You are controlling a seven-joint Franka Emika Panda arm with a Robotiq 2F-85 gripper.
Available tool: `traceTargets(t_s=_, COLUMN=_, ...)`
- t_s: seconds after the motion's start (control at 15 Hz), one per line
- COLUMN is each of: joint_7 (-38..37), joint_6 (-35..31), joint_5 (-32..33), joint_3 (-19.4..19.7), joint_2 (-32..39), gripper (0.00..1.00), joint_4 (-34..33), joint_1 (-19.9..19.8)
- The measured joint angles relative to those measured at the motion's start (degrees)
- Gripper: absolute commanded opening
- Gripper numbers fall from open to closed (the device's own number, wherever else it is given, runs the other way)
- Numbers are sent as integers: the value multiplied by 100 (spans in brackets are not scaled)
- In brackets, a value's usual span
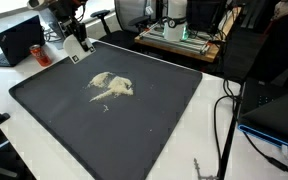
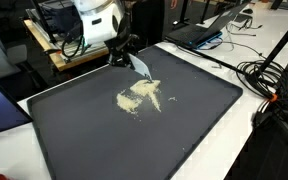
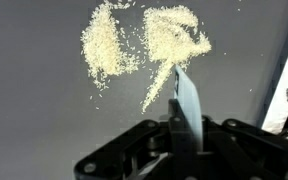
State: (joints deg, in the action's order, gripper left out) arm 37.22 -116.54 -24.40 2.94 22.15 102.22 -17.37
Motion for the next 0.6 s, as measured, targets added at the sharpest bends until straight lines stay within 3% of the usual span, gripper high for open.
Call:
traceTargets(t_s=0.33, joint_7=288, joint_6=85, joint_5=-687, joint_3=-19, joint_2=190, gripper=4, joint_4=-18, joint_1=-253)
traceTargets(t_s=0.6, joint_7=301, joint_6=90, joint_5=-736, joint_3=-36, joint_2=242, gripper=4, joint_4=-50, joint_1=-286)
